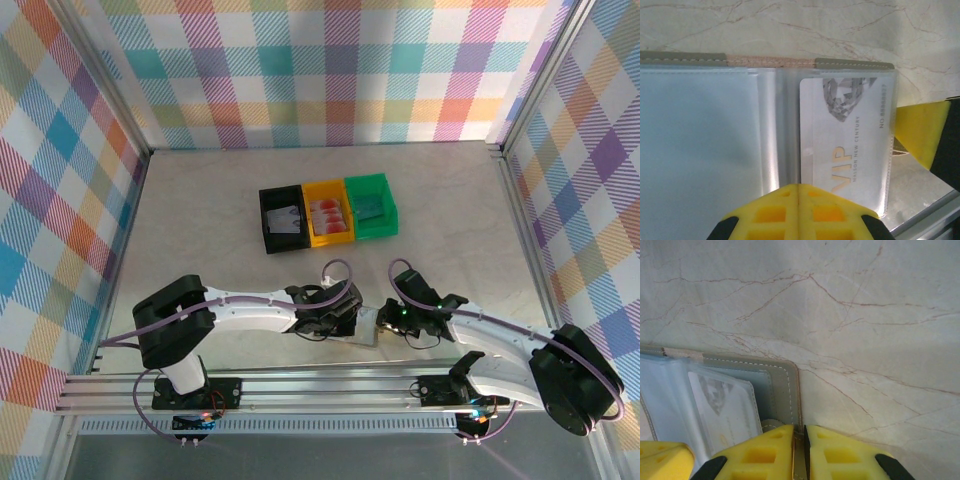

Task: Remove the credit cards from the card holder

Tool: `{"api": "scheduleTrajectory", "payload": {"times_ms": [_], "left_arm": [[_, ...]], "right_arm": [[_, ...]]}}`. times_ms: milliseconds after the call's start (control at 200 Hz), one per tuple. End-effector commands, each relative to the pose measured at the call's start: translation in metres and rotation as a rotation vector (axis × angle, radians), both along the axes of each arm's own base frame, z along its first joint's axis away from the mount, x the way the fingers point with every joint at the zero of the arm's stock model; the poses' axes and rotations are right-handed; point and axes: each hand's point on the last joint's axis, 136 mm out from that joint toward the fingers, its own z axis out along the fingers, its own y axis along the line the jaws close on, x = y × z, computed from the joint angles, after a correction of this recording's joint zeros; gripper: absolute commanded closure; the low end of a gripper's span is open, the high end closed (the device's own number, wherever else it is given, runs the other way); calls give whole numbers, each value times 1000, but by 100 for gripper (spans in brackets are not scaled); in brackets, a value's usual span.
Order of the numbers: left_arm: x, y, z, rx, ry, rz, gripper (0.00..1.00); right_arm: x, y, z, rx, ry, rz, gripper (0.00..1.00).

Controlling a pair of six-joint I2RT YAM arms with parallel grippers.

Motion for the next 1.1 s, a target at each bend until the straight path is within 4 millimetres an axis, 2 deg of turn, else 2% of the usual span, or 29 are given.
{"api": "scheduleTrajectory", "payload": {"times_ms": [0,40,85,200,400,660,850,1095], "left_arm": [[-5,3,1,0,-6,0,83],[-5,2,1,-2,-3,-2,74],[-5,-1,2,-11,0,-4,67],[-3,-6,7,-30,-3,-2,64],[-1,-13,9,-36,-3,-10,62],[2,-30,25,-97,-7,-17,58],[-1,-31,11,-82,22,-18,58],[0,-30,6,-66,20,-22,58]], "right_arm": [[-16,-12,-13,-49,55,4,83],[-16,-11,-13,-47,52,5,83],[-16,-11,-13,-48,53,5,83],[-17,-10,-16,-45,64,6,83],[-19,-11,-21,-45,75,2,83],[-20,-10,-22,-42,74,5,83],[-21,-11,-22,-44,75,4,83],[-21,-11,-22,-39,74,4,83]]}}
